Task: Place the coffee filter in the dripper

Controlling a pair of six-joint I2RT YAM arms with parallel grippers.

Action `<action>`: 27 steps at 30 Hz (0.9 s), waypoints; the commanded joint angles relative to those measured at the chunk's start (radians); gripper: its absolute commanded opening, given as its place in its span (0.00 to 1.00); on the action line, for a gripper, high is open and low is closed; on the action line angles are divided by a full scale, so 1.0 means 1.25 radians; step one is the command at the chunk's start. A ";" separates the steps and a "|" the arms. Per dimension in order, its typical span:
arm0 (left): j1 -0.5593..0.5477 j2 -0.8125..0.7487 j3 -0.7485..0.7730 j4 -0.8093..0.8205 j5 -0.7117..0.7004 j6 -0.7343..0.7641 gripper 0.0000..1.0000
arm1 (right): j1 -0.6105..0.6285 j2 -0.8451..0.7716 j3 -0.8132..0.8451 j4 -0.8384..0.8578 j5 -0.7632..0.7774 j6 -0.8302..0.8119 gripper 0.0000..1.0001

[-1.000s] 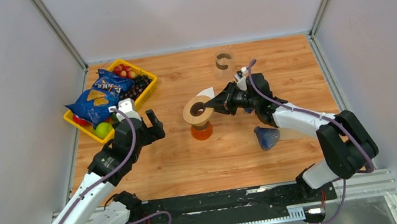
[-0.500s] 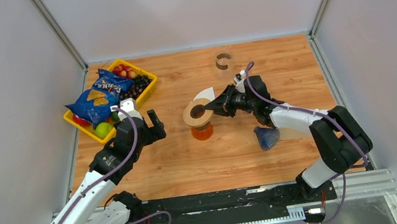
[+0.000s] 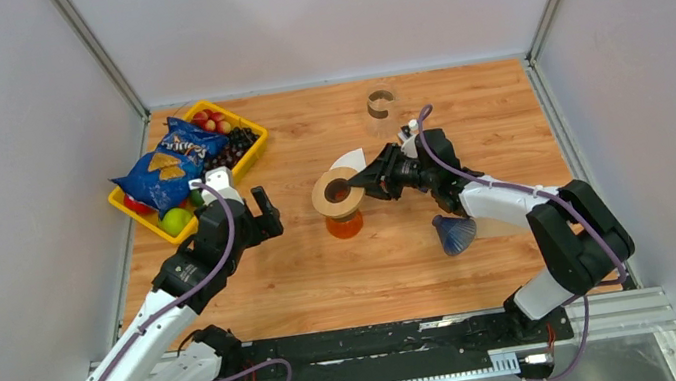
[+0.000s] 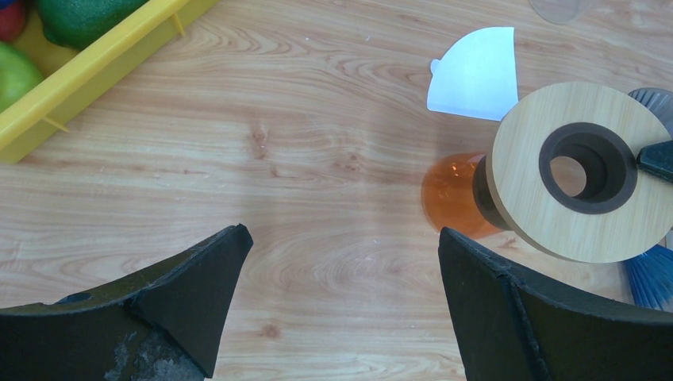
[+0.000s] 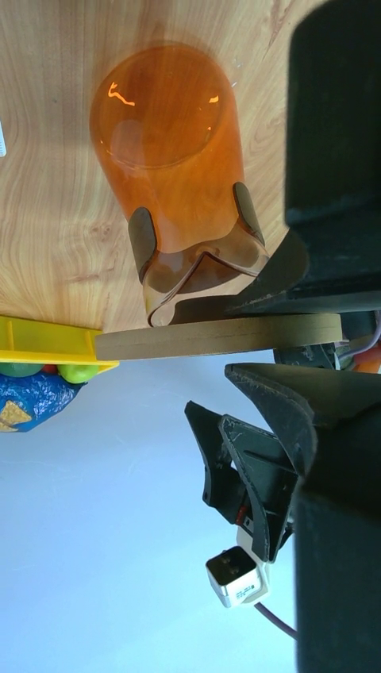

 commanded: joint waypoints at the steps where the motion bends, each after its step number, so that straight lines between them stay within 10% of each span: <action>1: -0.001 0.002 0.002 0.015 0.007 0.011 1.00 | 0.004 -0.019 0.024 -0.007 0.018 -0.026 0.31; 27: -0.001 0.008 0.012 0.000 -0.001 0.007 1.00 | 0.004 -0.080 0.106 -0.190 0.122 -0.163 0.65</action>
